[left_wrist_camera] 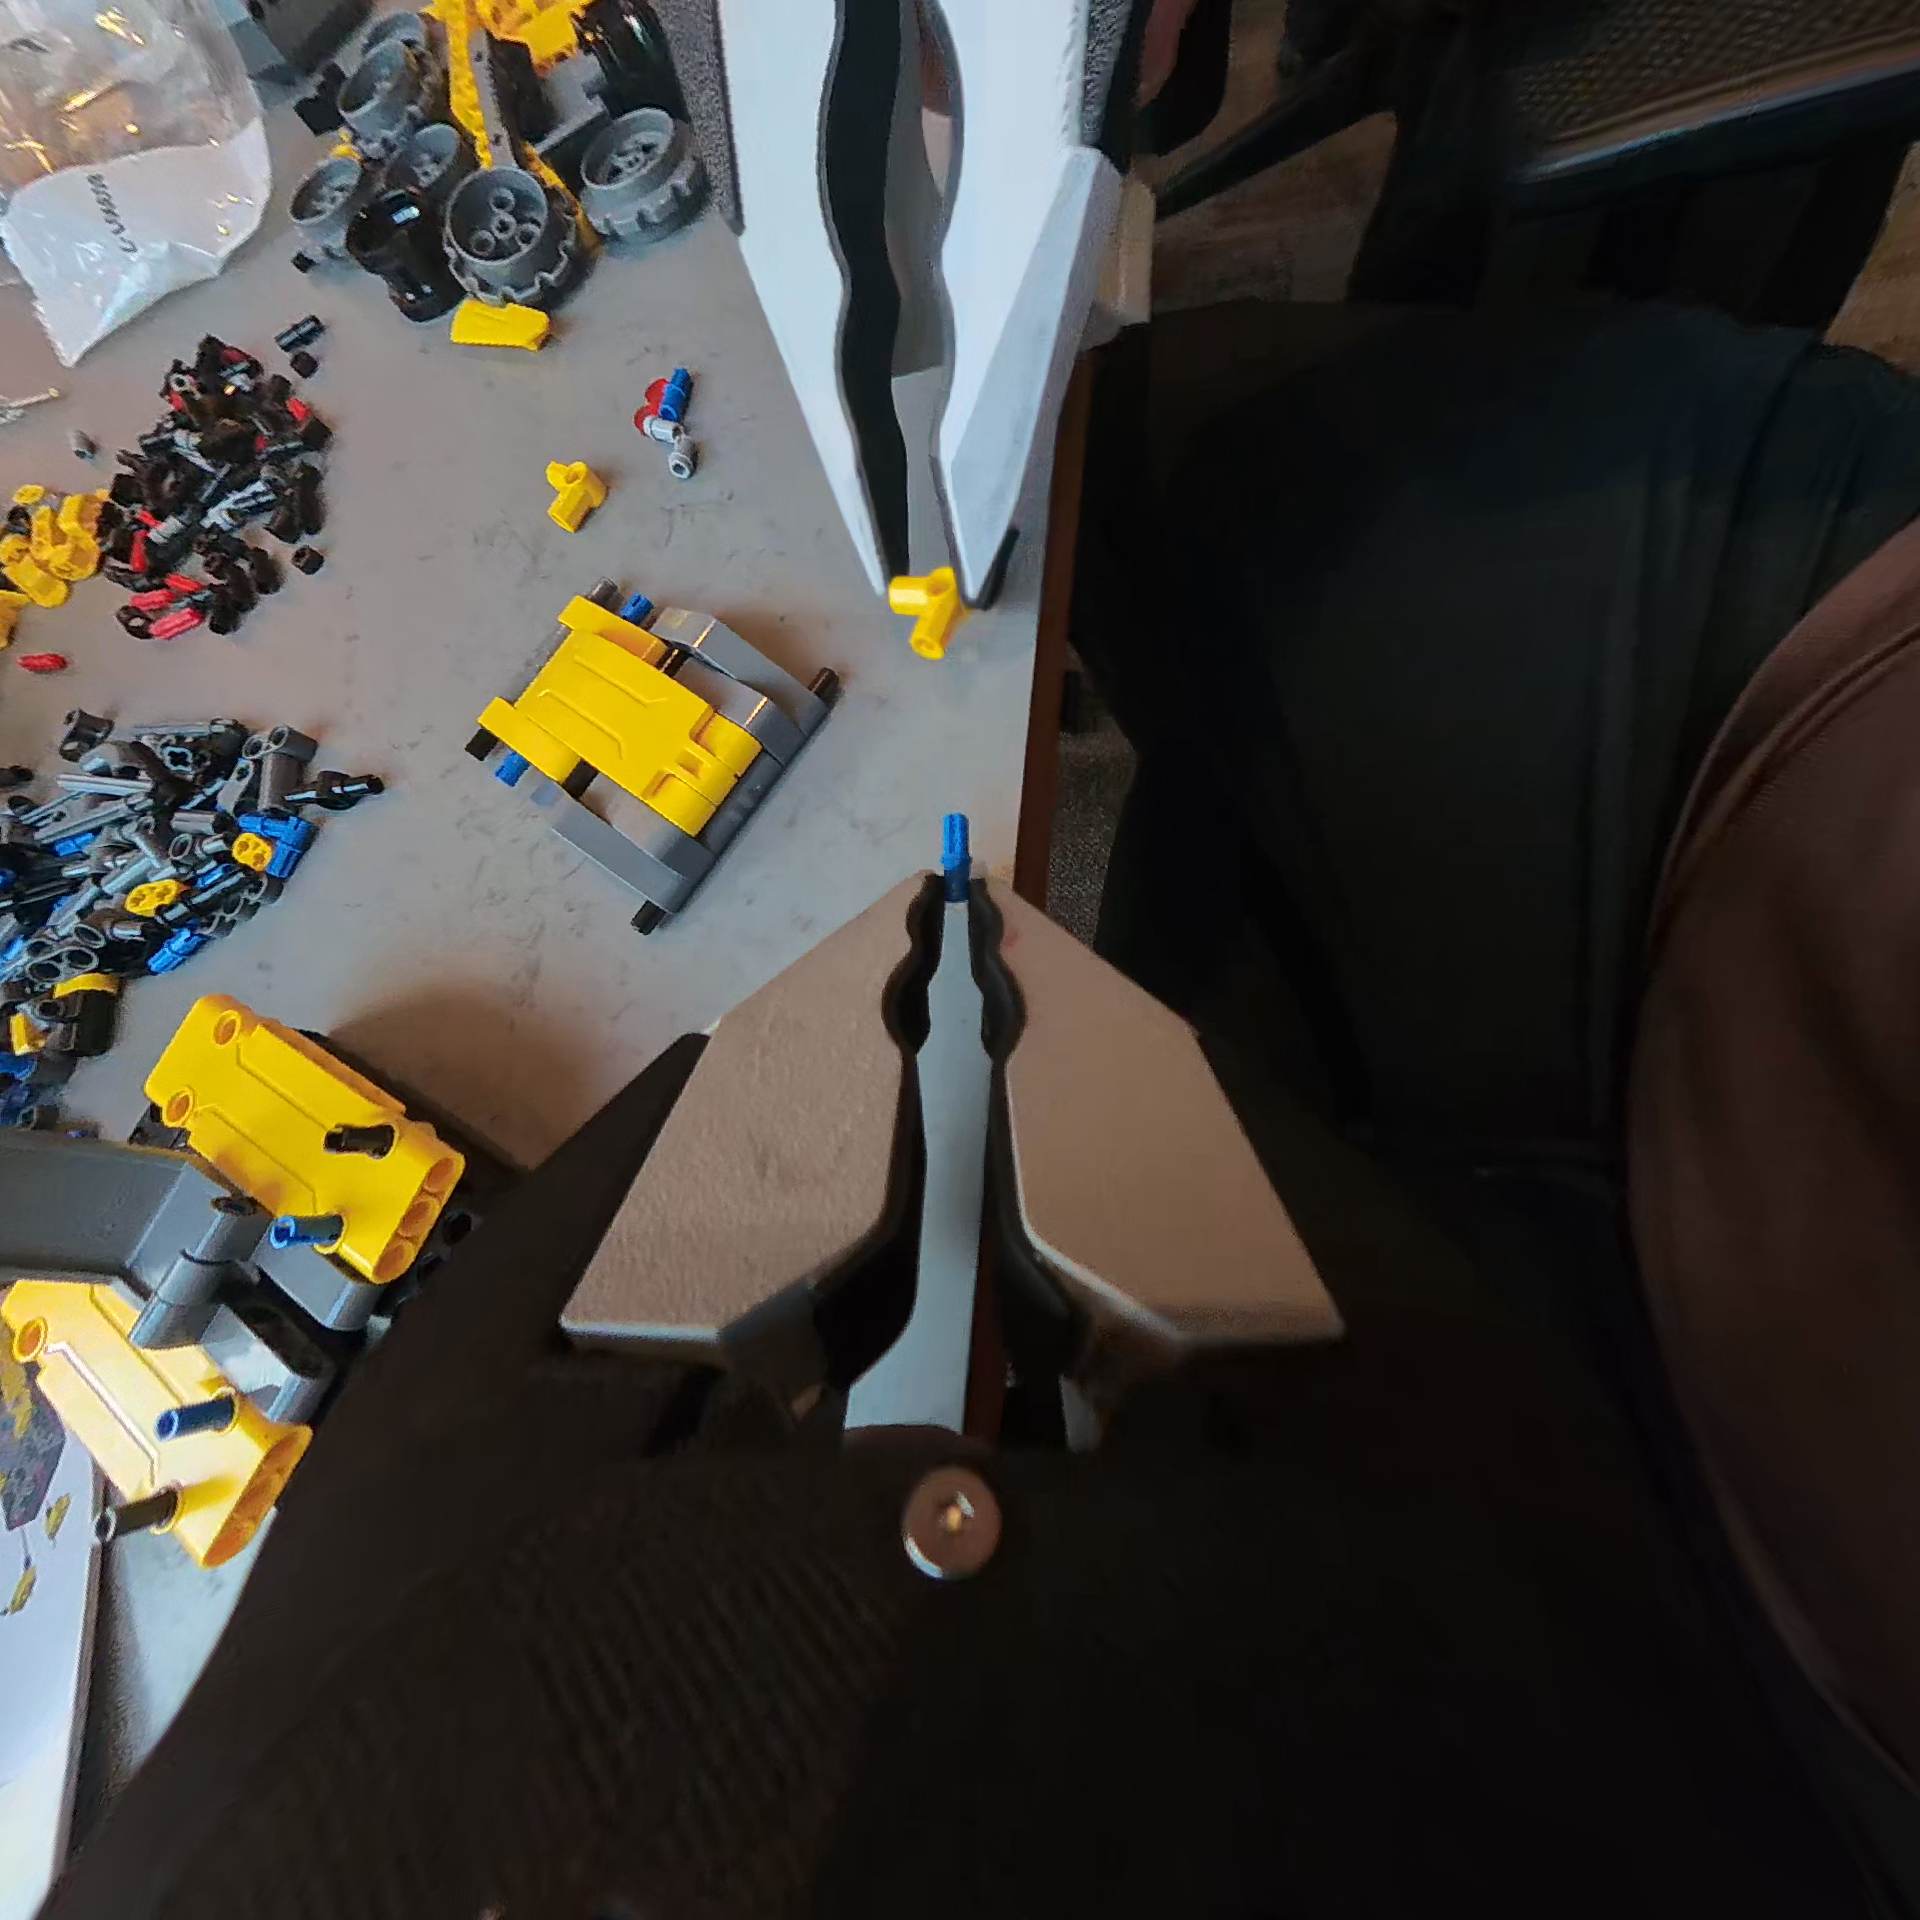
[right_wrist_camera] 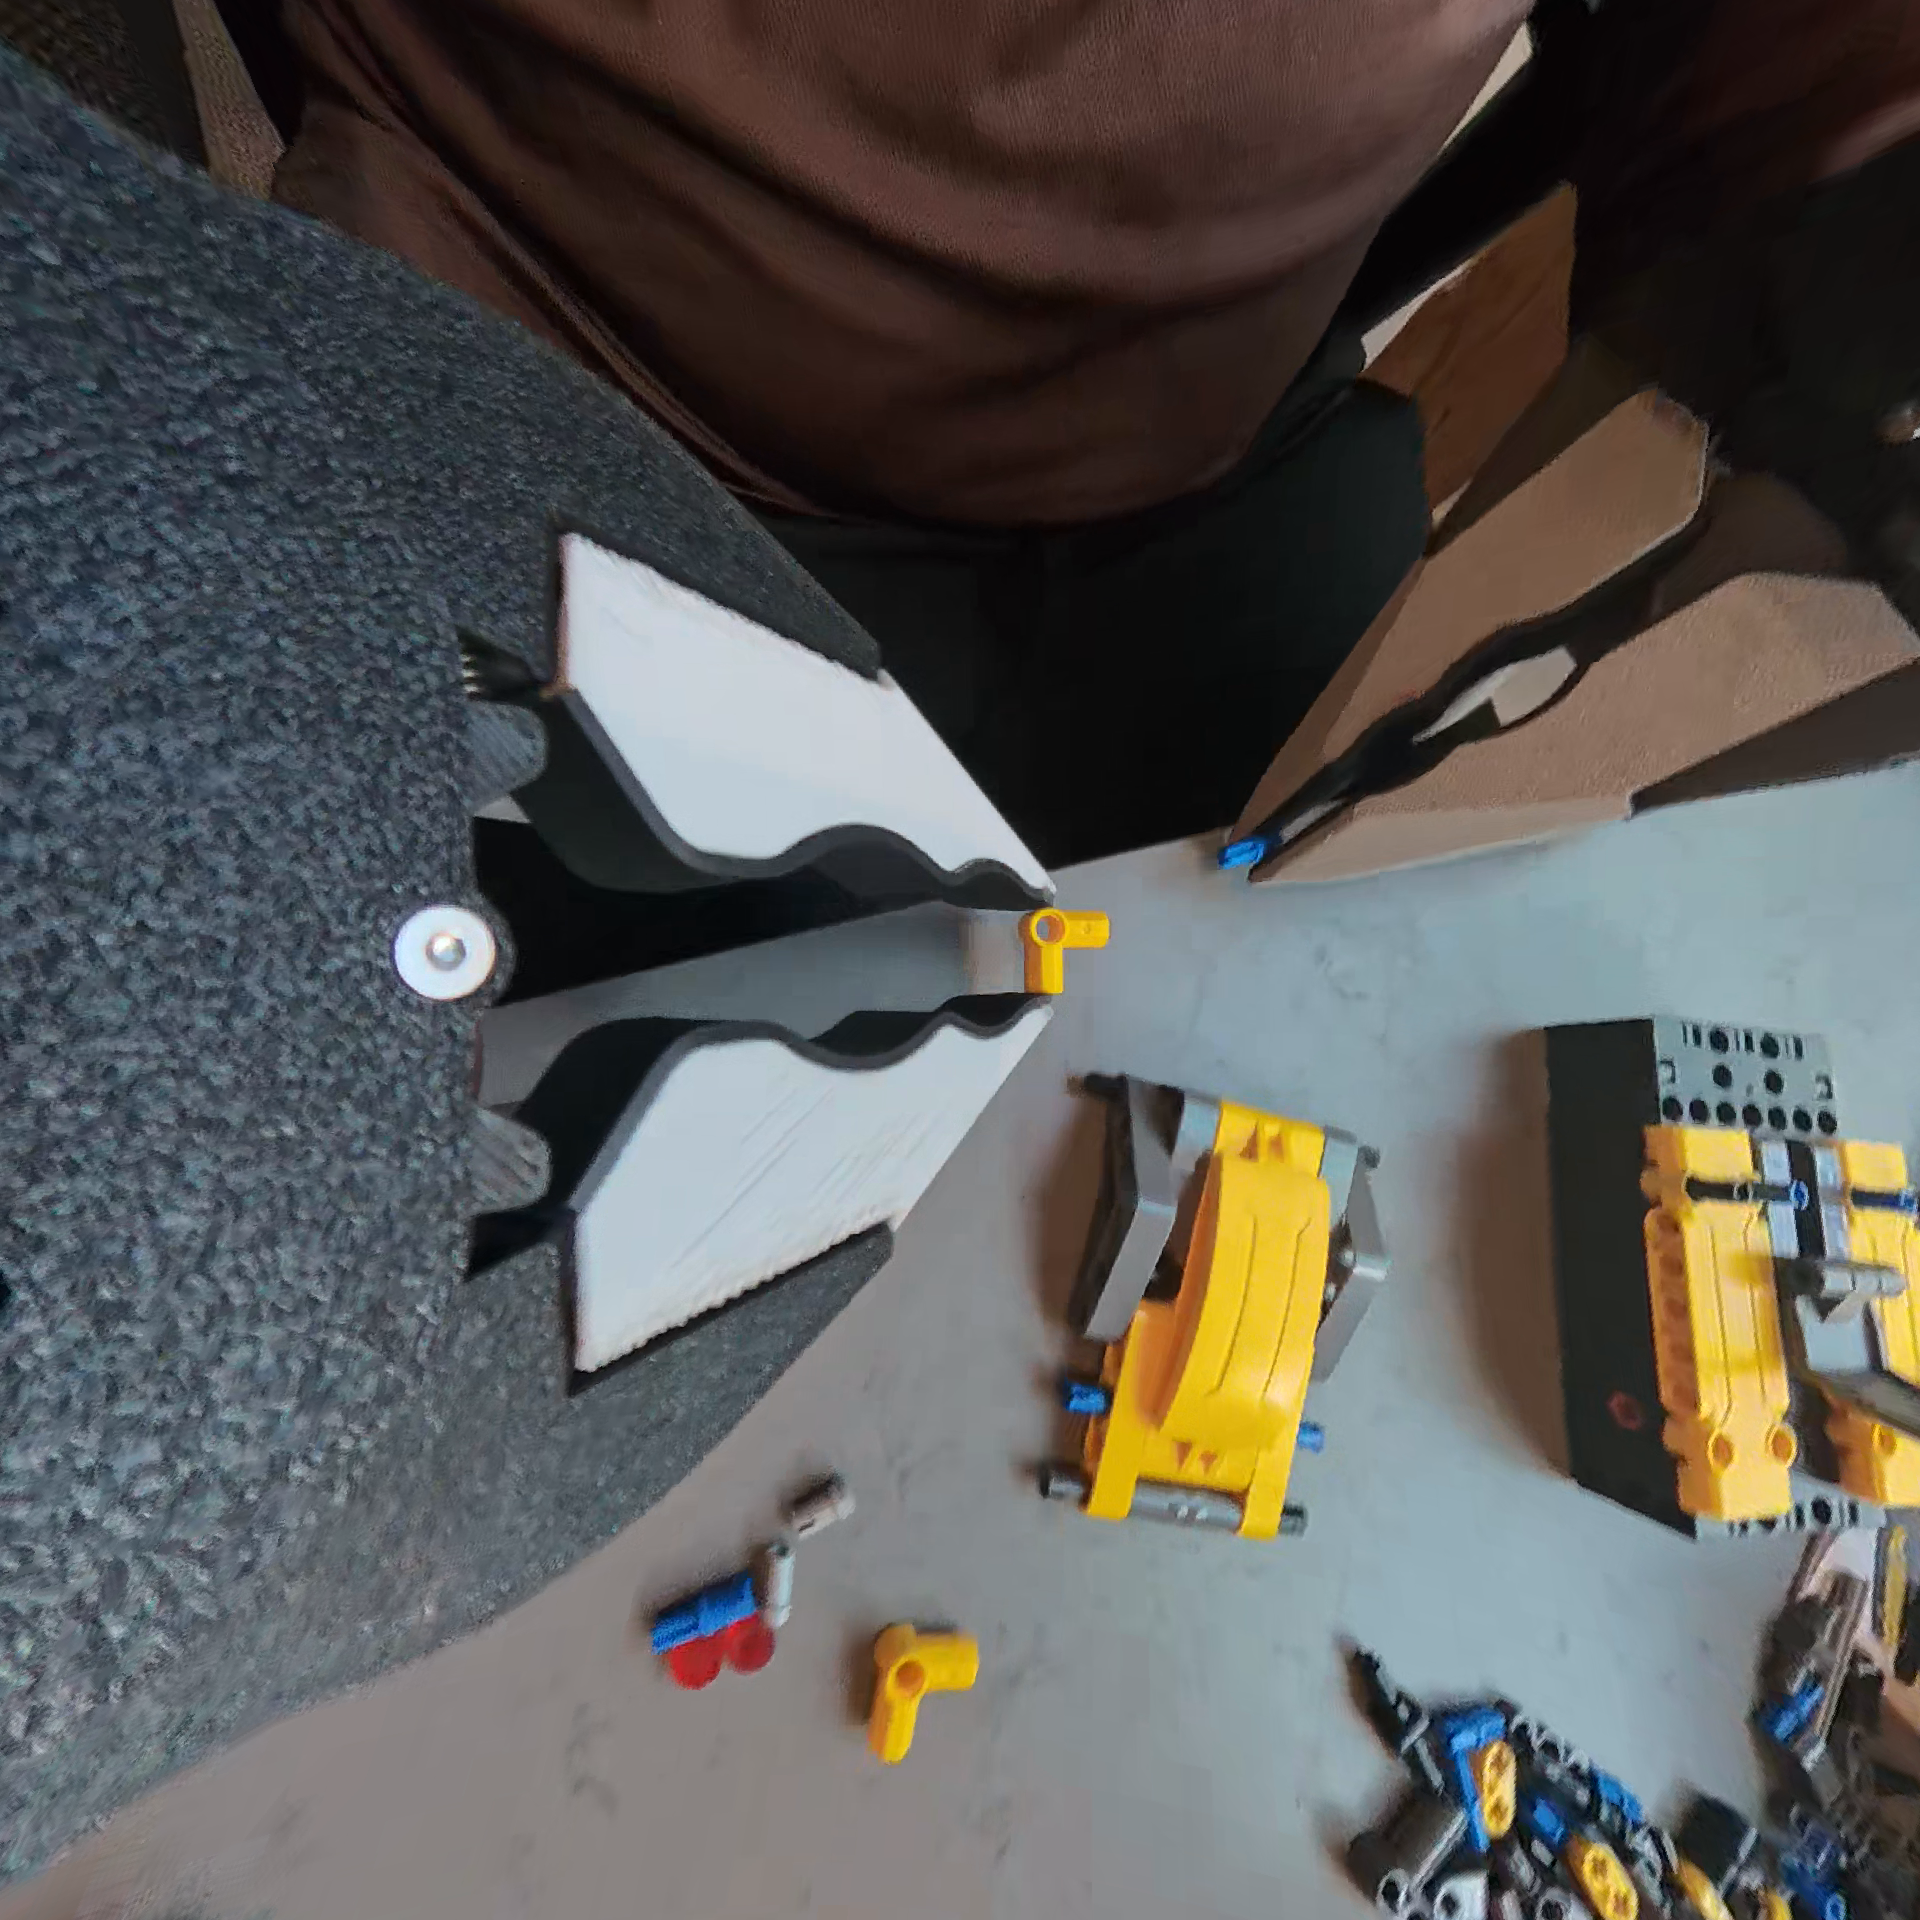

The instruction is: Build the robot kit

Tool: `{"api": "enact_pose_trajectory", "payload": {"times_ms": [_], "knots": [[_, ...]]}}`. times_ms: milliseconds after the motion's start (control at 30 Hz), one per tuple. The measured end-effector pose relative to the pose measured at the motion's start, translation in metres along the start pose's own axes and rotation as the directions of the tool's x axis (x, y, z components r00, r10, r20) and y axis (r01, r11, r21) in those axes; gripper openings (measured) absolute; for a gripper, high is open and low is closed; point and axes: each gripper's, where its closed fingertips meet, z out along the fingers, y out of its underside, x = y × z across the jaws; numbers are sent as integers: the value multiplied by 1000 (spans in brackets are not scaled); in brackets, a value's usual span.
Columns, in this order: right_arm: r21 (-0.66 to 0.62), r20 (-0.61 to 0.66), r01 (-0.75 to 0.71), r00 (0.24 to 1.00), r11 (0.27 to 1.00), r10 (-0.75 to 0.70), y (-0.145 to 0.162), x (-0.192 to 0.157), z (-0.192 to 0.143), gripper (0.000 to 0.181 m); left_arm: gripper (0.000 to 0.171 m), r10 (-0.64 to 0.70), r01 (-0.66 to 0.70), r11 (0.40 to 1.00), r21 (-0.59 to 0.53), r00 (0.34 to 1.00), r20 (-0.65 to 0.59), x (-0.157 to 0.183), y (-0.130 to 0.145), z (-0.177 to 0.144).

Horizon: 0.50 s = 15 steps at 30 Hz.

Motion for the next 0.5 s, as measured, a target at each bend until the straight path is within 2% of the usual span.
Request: {"api": "enact_pose_trajectory", "payload": {"times_ms": [133, 233, 300, 367, 467, 500], "knots": [[-47, -4, 81, 997, 996, -81, -3, -11, 15, 15, 1, 66, -67, 996, -52, 997, -27, -1, 3, 1], [-50, 8, 94, 996, 994, -94, -9, -11, 21, 15, 1, 65, -72, 994, -85, 994, -87, -4, 5, 1], [-46, 20, 89, 996, 995, -88, -11, -11, 23, 15, 1, 107, -113, 990, -87, 992, -70, -11, 5, 2], [-40, 18, 84, 996, 996, -84, -11, -10, 24, 15, 1, 187, -191, 978, -79, 981, -52, -13, 4, 3], [-44, 19, 69, 997, 997, -68, -8, -8, 25, 15, 1, 406, -405, 913, -50, 914, 8, -5, 0, 2], [-41, 24, 65, 998, 997, -64, -7, -8, 25, 15, 1, 440, -440, 898, -36, 897, 25, -3, -2, 3]]}}
